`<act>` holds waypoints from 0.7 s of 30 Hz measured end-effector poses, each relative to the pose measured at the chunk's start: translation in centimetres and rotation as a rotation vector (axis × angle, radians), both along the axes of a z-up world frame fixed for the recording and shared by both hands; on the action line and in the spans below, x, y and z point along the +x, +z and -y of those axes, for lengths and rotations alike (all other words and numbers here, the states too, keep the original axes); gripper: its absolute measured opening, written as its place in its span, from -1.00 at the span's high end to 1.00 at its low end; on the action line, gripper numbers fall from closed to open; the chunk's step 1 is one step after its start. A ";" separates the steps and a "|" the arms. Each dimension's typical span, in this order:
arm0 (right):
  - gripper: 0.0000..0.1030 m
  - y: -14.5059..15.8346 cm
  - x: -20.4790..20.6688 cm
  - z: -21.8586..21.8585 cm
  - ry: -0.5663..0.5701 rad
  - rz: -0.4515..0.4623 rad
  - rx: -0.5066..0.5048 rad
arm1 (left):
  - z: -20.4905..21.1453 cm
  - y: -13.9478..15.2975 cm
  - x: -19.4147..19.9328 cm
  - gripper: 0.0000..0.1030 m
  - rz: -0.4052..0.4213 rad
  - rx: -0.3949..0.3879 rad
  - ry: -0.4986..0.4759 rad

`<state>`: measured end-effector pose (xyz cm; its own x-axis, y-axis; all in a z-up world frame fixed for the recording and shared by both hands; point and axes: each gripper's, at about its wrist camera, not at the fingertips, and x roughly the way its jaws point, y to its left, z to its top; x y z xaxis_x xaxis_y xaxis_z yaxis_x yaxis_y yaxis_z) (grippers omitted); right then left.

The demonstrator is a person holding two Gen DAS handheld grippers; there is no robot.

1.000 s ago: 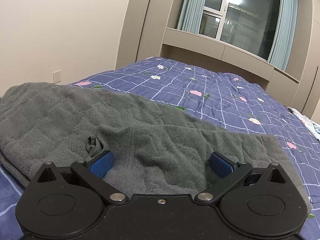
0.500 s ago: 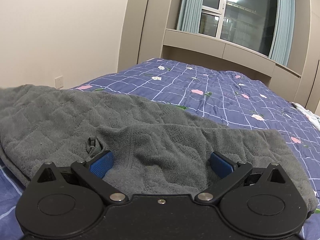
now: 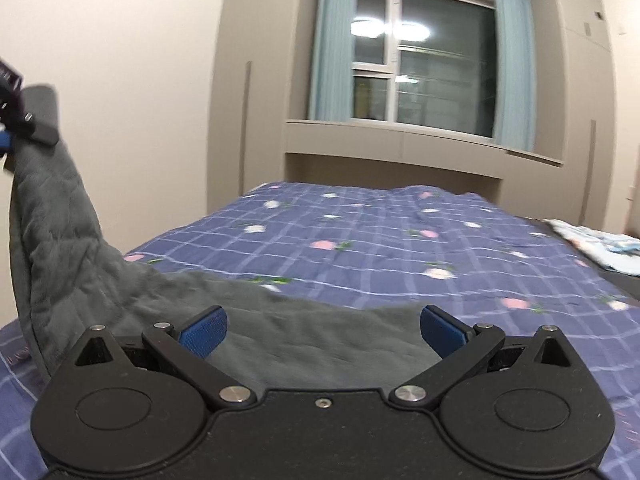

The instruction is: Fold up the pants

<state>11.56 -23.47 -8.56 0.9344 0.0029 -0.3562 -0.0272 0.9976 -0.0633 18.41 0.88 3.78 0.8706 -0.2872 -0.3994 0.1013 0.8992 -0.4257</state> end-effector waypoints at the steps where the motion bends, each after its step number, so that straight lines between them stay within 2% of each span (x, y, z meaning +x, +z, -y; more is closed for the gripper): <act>1: -0.99 0.0 -0.7 1.1 -0.019 -0.002 0.002 | 1.2 0.4 0.1 0.66 0.008 0.011 -0.028; 5: -0.99 -0.2 -3.0 4.9 -0.103 -0.015 0.019 | 6.6 1.7 0.5 0.66 0.031 0.064 -0.163; 8: -0.99 -0.5 -4.3 7.3 -0.168 -0.030 0.026 | 10.7 1.3 0.3 0.66 0.018 0.118 -0.268; 13: -0.99 -0.8 -6.0 10.7 -0.251 -0.038 0.034 | 17.3 -2.2 1.2 0.66 -0.079 0.211 -0.424; 15: -0.99 -1.1 -6.4 11.8 -0.274 -0.043 0.036 | 19.4 -3.9 0.9 0.66 -0.132 0.278 -0.461; 17: -0.99 -1.3 -6.5 12.6 -0.290 -0.054 0.033 | 21.5 -5.5 0.7 0.66 -0.174 0.342 -0.487; 21: -0.99 -1.9 -6.8 13.8 -0.323 -0.073 0.039 | 22.6 -7.7 -0.2 0.66 -0.216 0.402 -0.494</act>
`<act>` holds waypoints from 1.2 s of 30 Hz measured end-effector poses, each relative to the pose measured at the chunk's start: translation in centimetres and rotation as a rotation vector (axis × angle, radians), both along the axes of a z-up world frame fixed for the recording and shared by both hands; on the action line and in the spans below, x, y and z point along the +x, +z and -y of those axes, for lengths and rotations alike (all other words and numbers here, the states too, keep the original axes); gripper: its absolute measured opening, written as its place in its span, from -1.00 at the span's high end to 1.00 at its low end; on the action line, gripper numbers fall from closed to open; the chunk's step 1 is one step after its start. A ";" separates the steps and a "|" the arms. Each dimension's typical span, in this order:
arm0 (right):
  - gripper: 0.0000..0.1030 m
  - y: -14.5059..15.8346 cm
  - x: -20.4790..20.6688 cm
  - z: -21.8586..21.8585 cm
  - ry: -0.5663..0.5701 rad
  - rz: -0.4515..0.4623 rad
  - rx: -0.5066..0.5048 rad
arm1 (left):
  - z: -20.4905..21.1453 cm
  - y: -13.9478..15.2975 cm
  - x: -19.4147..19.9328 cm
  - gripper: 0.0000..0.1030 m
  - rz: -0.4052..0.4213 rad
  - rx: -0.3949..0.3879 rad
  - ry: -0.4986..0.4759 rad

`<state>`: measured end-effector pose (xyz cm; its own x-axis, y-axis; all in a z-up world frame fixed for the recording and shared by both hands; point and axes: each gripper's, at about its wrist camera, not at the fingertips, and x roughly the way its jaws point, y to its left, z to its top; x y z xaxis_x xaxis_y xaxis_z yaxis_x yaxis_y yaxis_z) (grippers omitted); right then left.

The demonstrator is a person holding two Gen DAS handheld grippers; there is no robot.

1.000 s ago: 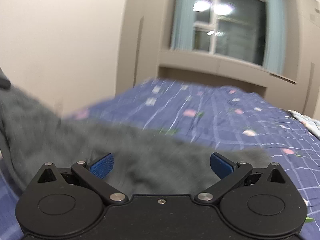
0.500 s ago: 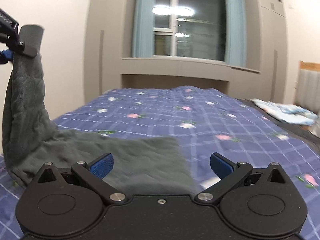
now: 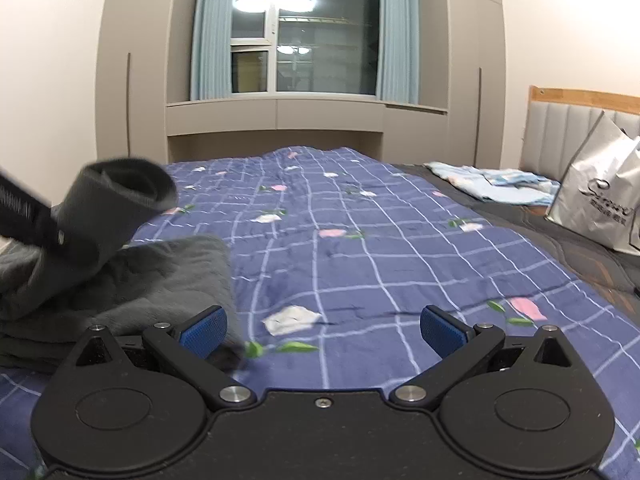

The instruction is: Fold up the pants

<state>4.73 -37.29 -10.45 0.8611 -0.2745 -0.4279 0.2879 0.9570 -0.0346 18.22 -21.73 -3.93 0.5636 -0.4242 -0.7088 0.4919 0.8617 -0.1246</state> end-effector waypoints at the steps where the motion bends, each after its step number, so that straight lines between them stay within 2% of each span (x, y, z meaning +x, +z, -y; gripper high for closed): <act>1: -0.99 -0.1 0.0 0.1 -0.005 -0.004 0.002 | 0.1 -0.2 0.0 0.66 -0.001 0.005 0.001; 8: -0.99 -0.5 0.2 0.3 -0.015 -0.021 0.015 | 0.7 0.1 -0.2 0.64 -0.010 0.014 0.000; 12: -0.99 -0.6 0.5 0.2 -0.007 -0.033 0.035 | 0.2 0.1 0.0 0.54 -0.034 -0.003 0.007; 17: -0.99 -0.3 0.6 0.2 -0.005 -0.042 0.047 | -0.8 0.4 -0.3 0.11 -0.067 -0.074 -0.004; 19: -0.99 -0.2 0.6 0.2 -0.003 -0.044 0.051 | -1.4 0.7 -0.6 -0.15 -0.081 -0.112 -0.008; 23: -0.99 0.1 0.8 0.2 0.031 -0.049 0.096 | -3.5 1.6 -1.8 -0.44 -0.090 -0.184 0.014; 26: -0.99 0.3 0.9 -0.2 0.070 -0.039 0.137 | -5.5 2.2 -2.5 -0.68 -0.072 -0.199 0.073; 28: -0.99 0.6 1.1 -0.4 0.116 -0.030 0.198 | -7.3 2.5 -2.7 -0.88 -0.059 -0.195 0.143; 33: -0.99 0.9 2.8 -0.6 0.274 -0.038 0.434 | -12.2 1.7 -1.9 -0.94 -0.080 -0.172 0.334; 36: -0.99 1.5 4.1 -1.5 0.347 -0.044 0.461 | -15.1 0.8 -1.0 -0.94 -0.108 -0.157 0.452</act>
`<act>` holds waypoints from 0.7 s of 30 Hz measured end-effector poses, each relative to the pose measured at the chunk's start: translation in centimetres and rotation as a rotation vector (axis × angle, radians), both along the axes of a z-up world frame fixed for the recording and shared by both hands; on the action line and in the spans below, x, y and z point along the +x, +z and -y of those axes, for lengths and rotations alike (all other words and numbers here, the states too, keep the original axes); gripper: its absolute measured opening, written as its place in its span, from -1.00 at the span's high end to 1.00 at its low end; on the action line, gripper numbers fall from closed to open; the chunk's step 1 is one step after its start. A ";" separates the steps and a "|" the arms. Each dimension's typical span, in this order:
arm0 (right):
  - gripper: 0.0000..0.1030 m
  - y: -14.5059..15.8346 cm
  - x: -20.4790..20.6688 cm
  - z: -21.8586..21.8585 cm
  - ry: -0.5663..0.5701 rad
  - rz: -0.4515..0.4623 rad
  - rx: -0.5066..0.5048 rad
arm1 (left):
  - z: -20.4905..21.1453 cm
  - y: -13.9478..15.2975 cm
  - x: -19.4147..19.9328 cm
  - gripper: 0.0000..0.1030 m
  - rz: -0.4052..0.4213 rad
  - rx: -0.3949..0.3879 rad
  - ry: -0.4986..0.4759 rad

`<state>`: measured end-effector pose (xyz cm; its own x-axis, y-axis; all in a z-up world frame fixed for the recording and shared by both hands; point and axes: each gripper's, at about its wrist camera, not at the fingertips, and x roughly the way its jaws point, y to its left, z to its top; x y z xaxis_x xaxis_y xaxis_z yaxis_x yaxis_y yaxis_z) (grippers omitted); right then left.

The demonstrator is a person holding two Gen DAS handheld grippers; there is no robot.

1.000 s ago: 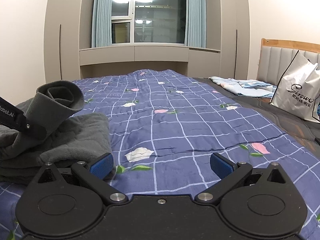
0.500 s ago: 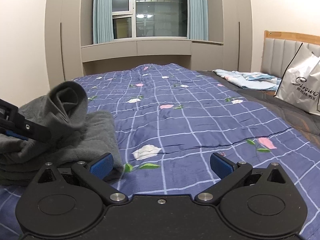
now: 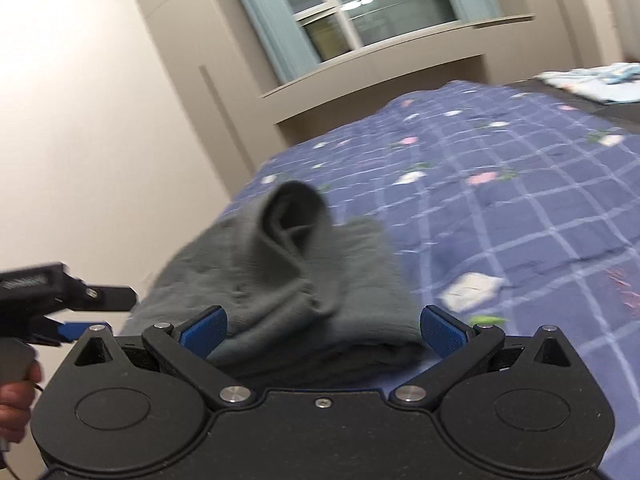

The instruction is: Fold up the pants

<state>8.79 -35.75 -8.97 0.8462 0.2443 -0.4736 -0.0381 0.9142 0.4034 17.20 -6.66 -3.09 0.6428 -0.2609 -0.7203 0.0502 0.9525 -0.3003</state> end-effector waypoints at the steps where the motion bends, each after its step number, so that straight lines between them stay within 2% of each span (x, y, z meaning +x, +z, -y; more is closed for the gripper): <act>1: -0.99 0.3 0.5 -0.3 0.019 0.005 0.004 | -0.7 -0.2 0.2 -0.94 -0.008 -0.002 0.021; 4: -0.99 0.7 2.3 -0.6 0.059 -0.005 0.033 | -2.7 -1.2 1.0 -0.94 -0.043 -0.013 0.083; 6: -0.99 0.5 3.8 -0.4 0.064 -0.043 0.062 | -3.7 -2.1 1.4 -0.94 -0.072 -0.021 0.106; 9: -0.99 0.0 6.0 0.2 0.056 -0.094 0.117 | -4.1 -3.7 2.0 -0.93 -0.135 -0.020 0.093; 12: -0.99 -0.5 7.9 0.4 0.057 -0.119 0.157 | -4.3 -4.6 1.7 -0.93 -0.147 -0.047 0.094; 18: -0.99 -0.4 10.3 -0.4 0.129 -0.158 0.180 | -4.1 -5.0 1.9 -0.94 -0.152 -0.043 0.077; 21: -0.97 -0.8 10.3 -1.2 0.155 -0.164 0.247 | -3.9 -5.1 1.9 -0.94 -0.147 -0.029 0.071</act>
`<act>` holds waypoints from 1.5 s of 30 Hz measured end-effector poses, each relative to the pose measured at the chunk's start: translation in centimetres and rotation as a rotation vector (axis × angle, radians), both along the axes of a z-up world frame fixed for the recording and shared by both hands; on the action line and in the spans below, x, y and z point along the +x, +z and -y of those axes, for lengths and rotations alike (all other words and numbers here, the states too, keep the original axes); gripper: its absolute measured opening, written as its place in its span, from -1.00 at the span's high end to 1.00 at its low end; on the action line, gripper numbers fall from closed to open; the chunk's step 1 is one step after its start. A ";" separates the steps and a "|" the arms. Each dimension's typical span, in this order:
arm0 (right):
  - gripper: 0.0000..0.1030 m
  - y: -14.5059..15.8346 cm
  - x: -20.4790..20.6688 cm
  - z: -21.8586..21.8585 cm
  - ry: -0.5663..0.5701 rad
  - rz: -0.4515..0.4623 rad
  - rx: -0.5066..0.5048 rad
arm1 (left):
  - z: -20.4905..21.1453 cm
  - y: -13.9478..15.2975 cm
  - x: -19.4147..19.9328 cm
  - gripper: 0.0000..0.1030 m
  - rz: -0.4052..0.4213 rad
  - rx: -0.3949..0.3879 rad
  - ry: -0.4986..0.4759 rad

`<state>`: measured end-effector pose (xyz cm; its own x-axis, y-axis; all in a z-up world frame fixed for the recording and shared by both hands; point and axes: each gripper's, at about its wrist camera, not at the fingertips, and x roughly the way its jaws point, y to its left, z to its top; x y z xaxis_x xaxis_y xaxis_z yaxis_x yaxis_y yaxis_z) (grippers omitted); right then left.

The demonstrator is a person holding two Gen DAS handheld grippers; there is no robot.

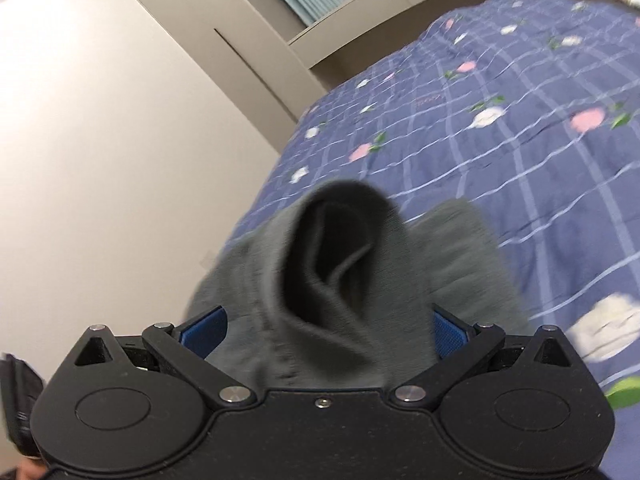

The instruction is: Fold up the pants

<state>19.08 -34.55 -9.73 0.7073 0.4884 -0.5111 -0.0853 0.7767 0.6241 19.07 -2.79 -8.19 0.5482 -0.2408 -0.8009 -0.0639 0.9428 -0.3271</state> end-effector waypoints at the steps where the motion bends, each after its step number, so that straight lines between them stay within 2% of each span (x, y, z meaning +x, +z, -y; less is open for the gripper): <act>1: -0.92 0.0 -0.1 -0.3 -0.010 -0.002 -0.005 | 0.1 0.1 0.0 -0.94 -0.001 -0.003 -0.001; 3: -0.38 0.1 -0.6 -0.8 -0.037 -0.002 -0.038 | 0.1 0.2 0.0 -0.94 -0.003 -0.006 -0.003; 4: -0.27 0.1 -0.6 -0.7 -0.050 -0.008 -0.049 | 0.2 0.3 0.0 -0.94 -0.002 -0.005 -0.005; 5: -0.07 0.1 -0.8 -0.4 -0.070 -0.016 -0.051 | 0.2 0.3 -0.1 -0.94 -0.001 -0.002 -0.007; 7: 0.11 0.2 -1.2 0.2 -0.090 -0.019 -0.026 | 0.4 0.4 -0.2 -0.94 0.001 0.005 -0.009; 8: 0.28 0.3 -1.5 0.4 -0.091 -0.012 -0.022 | 0.5 0.4 -0.3 -0.94 0.001 0.007 -0.010; 9: 0.44 0.6 -1.8 0.5 -0.082 -0.001 -0.030 | 0.7 0.4 -0.3 -0.94 0.001 0.008 -0.014; 12: 0.73 1.2 -2.3 0.2 -0.060 0.027 -0.058 | 1.1 0.6 -0.3 -0.92 0.005 0.017 -0.023; 15: 0.78 2.1 -2.9 0.4 -0.060 0.066 -0.046 | 1.5 1.5 -0.3 -0.84 0.013 0.019 -0.047; 20: 0.79 4.5 -3.0 1.7 -0.076 0.130 -0.071 | 2.4 4.3 -0.1 -0.84 0.088 0.024 -0.081; 23: 0.79 5.1 -3.0 3.5 -0.117 0.139 -0.091 | 2.7 5.2 0.2 -0.87 0.127 0.008 -0.076; 26: 0.77 4.4 -2.8 5.2 -0.154 0.110 -0.119 | 3.6 4.6 0.8 -0.88 0.104 0.042 -0.096; 30: 0.72 2.2 -2.4 5.7 -0.155 0.045 -0.139 | 4.4 2.2 0.9 -0.89 0.048 0.063 -0.108; 34: 0.54 0.6 -2.5 5.5 -0.173 0.018 -0.161 | 3.8 0.7 0.5 -0.94 0.027 0.030 -0.102; 37: 0.22 0.1 -2.8 5.2 -0.173 0.001 -0.200 | 3.2 0.8 0.5 -0.93 0.023 0.013 -0.106; 40: -0.27 0.9 -2.9 4.7 -0.179 0.000 -0.251 | 2.9 2.2 1.1 -0.93 0.050 0.011 -0.107; 41: -0.59 1.3 -3.0 4.6 -0.184 0.009 -0.276 | 2.9 2.9 1.4 -0.93 0.071 0.019 -0.103; 42: -0.77 2.0 -3.0 4.4 -0.196 0.027 -0.303 | 2.9 3.4 1.8 -0.93 0.090 0.024 -0.101; 45: -0.99 3.6 -2.3 3.8 -0.214 0.098 -0.360 | 3.3 4.7 3.9 -0.95 0.133 0.057 -0.085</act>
